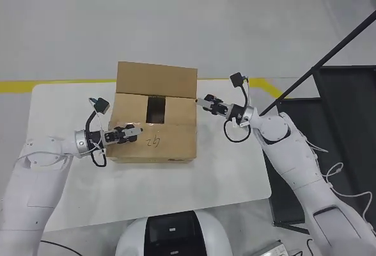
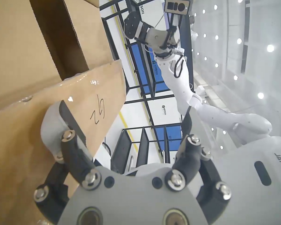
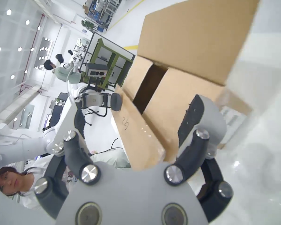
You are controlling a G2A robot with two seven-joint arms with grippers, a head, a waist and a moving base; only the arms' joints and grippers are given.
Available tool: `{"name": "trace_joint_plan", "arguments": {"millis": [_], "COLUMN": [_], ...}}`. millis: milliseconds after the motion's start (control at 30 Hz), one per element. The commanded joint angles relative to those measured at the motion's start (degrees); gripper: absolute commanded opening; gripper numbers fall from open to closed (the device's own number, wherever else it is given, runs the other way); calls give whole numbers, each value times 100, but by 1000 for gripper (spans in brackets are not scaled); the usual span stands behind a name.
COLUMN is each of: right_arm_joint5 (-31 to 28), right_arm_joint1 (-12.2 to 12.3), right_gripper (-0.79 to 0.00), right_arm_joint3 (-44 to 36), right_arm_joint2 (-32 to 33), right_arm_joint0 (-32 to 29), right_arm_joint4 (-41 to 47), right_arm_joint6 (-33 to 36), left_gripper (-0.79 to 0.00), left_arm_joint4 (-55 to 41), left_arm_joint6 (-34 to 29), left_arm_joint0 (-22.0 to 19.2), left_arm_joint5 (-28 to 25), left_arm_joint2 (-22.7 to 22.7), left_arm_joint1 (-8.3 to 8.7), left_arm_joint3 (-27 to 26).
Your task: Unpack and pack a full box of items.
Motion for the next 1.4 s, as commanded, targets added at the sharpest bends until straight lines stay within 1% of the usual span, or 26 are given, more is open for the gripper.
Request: {"name": "trace_joint_plan", "arguments": {"millis": [0,200,467,600,767,867,933,1033,1133,1367], "right_arm_joint5": [-54,-195,-416,-592,-729,-800,-960,-1244,-1522,-2354], "right_arm_joint1": [-29,-258,-738,-966,-1221,-1354,-1426,-1495,-1514,-1416], "right_gripper": [0,0,0,0,0,0,0,0,0,0], "right_arm_joint3": [391,1591,3005,3542,4086,4337,4431,4586,4741,4771], "right_arm_joint2": [-67,-574,-1325,-1559,-1770,-1834,-1839,-1780,-1716,-1563], "right_arm_joint0": [273,1123,2038,2358,2588,2689,2746,2815,2897,2992], "right_arm_joint4": [-94,7,295,455,605,754,892,1170,1302,1384], "right_arm_joint6": [11,119,20,-7,-52,-8,49,208,356,979], "left_gripper": [0,0,0,0,0,0,0,0,0,0], "left_arm_joint4": [10,-44,70,97,166,202,241,236,246,353], "left_arm_joint6": [39,61,141,156,147,141,113,136,152,164], "left_arm_joint0": [44,190,408,492,529,562,570,550,496,396], "left_arm_joint5": [24,149,302,391,480,530,578,606,616,635], "left_arm_joint2": [-49,-256,-507,-638,-761,-779,-744,-683,-593,-388], "left_arm_joint1": [18,85,174,218,266,287,296,299,298,300], "left_arm_joint3": [-55,-265,-494,-614,-805,-863,-876,-845,-801,-832]}}
